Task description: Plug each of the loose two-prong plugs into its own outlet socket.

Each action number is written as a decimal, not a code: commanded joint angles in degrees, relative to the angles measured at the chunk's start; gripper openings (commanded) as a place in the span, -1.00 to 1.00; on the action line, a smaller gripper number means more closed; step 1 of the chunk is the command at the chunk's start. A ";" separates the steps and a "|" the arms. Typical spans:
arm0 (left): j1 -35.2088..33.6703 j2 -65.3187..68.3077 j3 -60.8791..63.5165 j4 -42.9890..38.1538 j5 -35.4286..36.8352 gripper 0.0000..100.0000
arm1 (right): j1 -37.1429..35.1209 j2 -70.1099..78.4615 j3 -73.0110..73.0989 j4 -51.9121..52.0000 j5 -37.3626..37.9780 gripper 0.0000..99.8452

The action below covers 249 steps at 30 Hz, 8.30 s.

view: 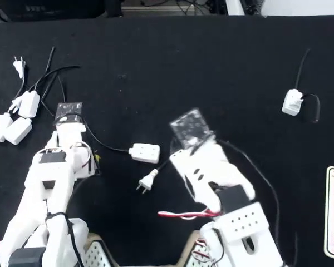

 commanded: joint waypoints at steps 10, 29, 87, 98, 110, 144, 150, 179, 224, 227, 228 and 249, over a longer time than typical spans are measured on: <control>-8.31 -0.97 -2.24 -1.23 3.08 -0.62 | -14.15 26.68 -17.71 18.29 39.47 -0.54; -25.80 -0.97 -5.67 -0.97 17.32 -0.62 | -22.15 42.95 -23.25 17.93 53.89 -0.53; -25.10 -0.97 -5.58 -0.97 17.41 -0.62 | -23.65 59.65 -28.70 7.47 23.47 -0.97; -25.10 -0.97 -5.58 -0.97 17.41 -0.62 | -26.73 59.74 -28.44 6.51 23.56 -0.50; -25.10 -0.97 -5.58 -0.97 17.41 -0.62 | -29.71 60.70 -26.59 5.01 23.30 -0.51; -16.66 -2.37 -8.04 6.15 11.78 -0.62 | -22.51 26.51 -11.74 -5.45 13.89 -0.98; -12.70 -15.65 -2.59 7.65 10.81 -0.62 | -22.51 25.89 -7.25 -18.81 8.09 -0.98; 9.80 -69.45 18.24 18.02 0.44 -0.62 | -27.87 39.69 -11.74 -25.67 -1.85 -0.98; 6.37 -69.45 17.19 17.85 -0.26 -0.62 | -29.98 19.38 -5.49 -14.95 -1.93 -0.98; 5.58 -69.45 15.96 17.85 -0.09 -0.62 | -30.15 21.85 -6.11 -14.95 -1.93 -0.98; 5.58 -69.45 16.22 17.85 0.00 -0.62 | -30.59 22.99 -6.64 -14.95 -1.93 -0.98; 10.86 -69.45 20.97 17.76 -0.44 -0.62 | -32.70 26.59 -9.80 -15.82 -9.93 -0.98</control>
